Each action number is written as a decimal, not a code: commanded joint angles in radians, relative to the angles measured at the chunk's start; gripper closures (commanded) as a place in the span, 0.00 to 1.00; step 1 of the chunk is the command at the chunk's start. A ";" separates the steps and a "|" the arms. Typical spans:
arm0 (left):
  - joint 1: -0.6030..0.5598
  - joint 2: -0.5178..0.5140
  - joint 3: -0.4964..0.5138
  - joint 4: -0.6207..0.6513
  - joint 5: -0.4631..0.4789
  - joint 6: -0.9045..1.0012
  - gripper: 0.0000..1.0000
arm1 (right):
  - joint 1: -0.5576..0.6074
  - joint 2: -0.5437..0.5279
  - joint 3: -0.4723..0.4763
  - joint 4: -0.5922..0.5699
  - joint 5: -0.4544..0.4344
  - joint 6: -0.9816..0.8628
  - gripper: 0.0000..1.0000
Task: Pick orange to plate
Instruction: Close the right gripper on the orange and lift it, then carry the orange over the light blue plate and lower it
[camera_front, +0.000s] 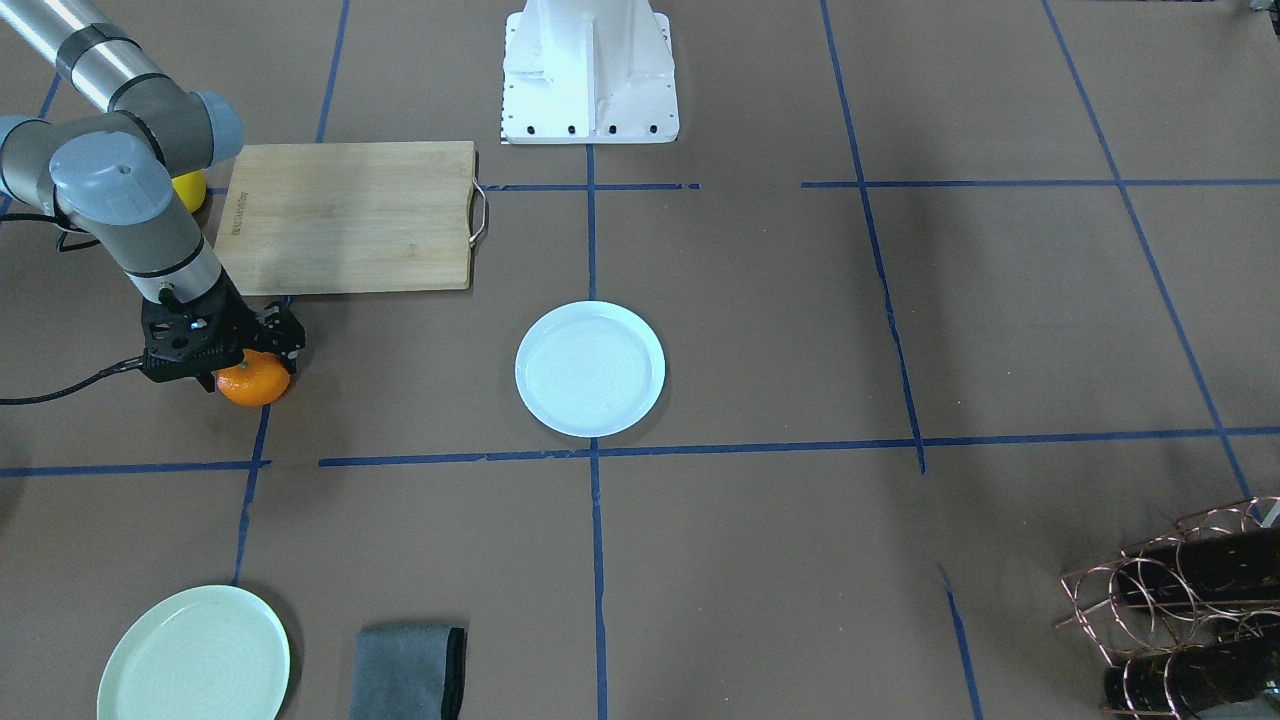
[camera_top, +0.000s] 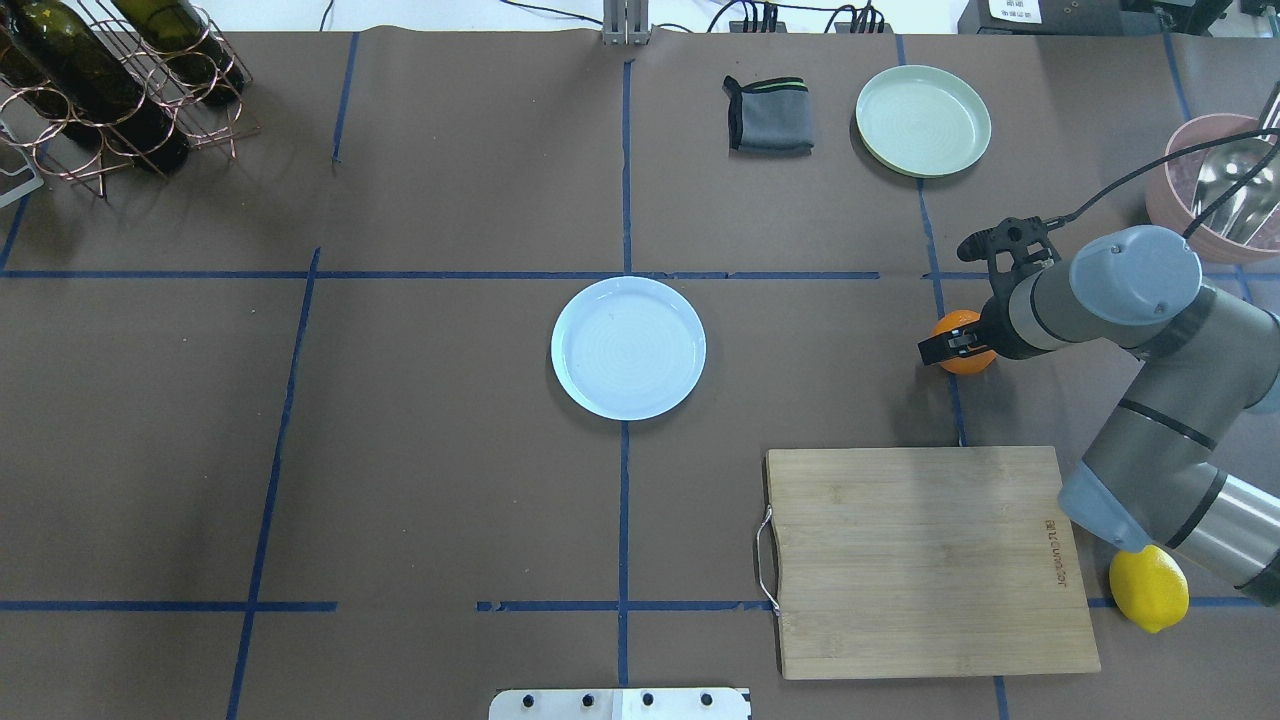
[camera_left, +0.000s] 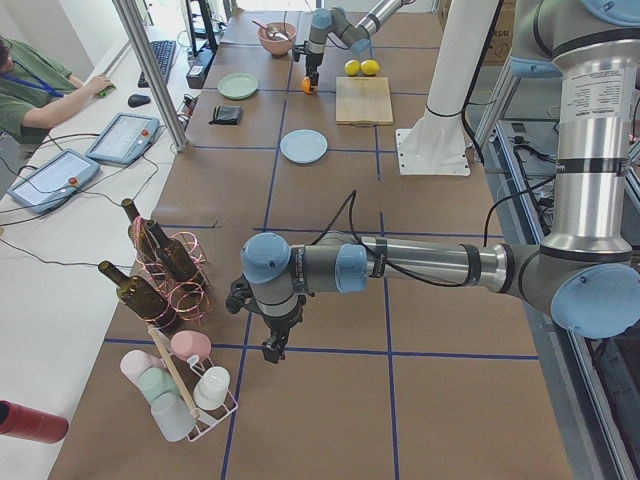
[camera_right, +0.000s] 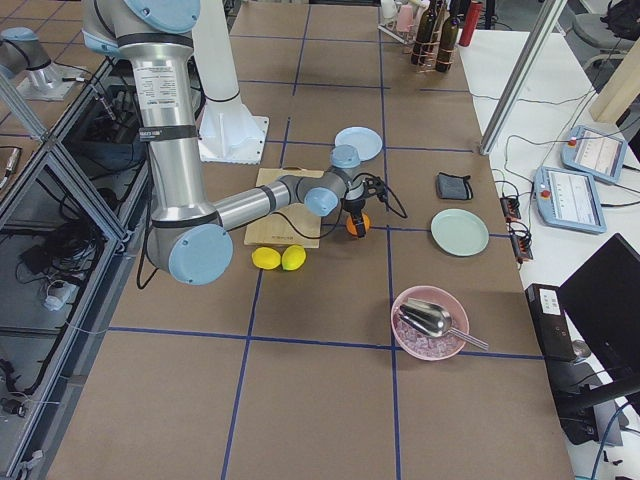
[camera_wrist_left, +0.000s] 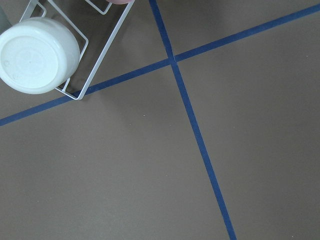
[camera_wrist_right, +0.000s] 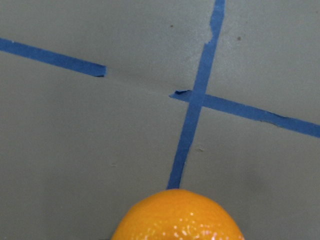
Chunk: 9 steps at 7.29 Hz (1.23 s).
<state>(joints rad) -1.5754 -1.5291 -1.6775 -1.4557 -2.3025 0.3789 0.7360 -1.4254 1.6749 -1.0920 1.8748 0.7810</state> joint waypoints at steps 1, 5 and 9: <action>0.000 0.000 -0.001 0.000 0.000 0.000 0.00 | -0.006 0.000 -0.003 0.000 -0.005 0.001 0.03; -0.002 -0.002 -0.001 0.000 0.000 0.000 0.00 | -0.004 0.074 -0.008 -0.014 -0.003 0.004 0.74; -0.002 -0.008 -0.001 0.000 0.000 -0.002 0.00 | -0.088 0.461 -0.070 -0.287 -0.064 0.313 0.72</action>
<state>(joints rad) -1.5769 -1.5354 -1.6782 -1.4557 -2.3025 0.3779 0.6930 -1.1096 1.6511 -1.2943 1.8562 0.9793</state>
